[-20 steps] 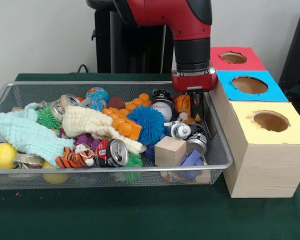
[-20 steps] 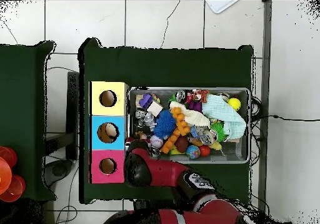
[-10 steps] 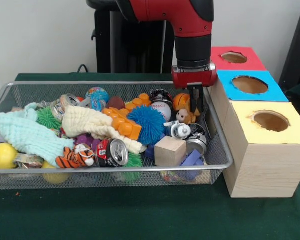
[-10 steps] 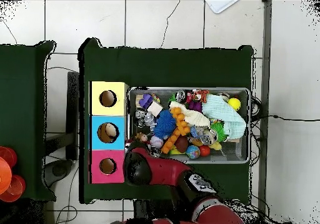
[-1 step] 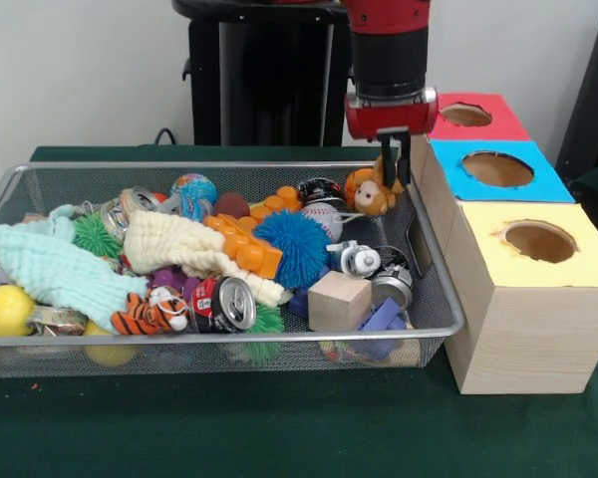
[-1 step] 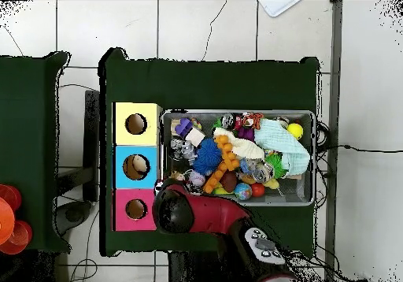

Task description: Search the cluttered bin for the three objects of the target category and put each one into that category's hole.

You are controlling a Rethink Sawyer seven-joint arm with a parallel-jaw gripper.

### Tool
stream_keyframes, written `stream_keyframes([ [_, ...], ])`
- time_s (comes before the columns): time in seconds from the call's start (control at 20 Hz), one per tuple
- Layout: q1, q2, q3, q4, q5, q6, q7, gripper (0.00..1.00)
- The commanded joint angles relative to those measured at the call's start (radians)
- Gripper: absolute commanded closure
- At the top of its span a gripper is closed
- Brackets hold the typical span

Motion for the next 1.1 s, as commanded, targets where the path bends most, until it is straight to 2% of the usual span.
stream_keyframes([
  [0.05,-0.099,-0.175,0.18,0.094,0.073,0.175,0.129,1.0],
  [0.35,-0.133,-0.217,0.238,0.135,0.109,0.177,0.152,1.0],
  [0.6,-0.161,-0.229,0.316,0.19,0.2,0.204,0.196,1.0],
  [0.75,-0.205,-0.202,0.421,0.241,0.261,0.171,0.229,1.0],
  [1.1,-0.202,-0.209,0.502,0.296,0.348,0.108,0.295,1.0],
])
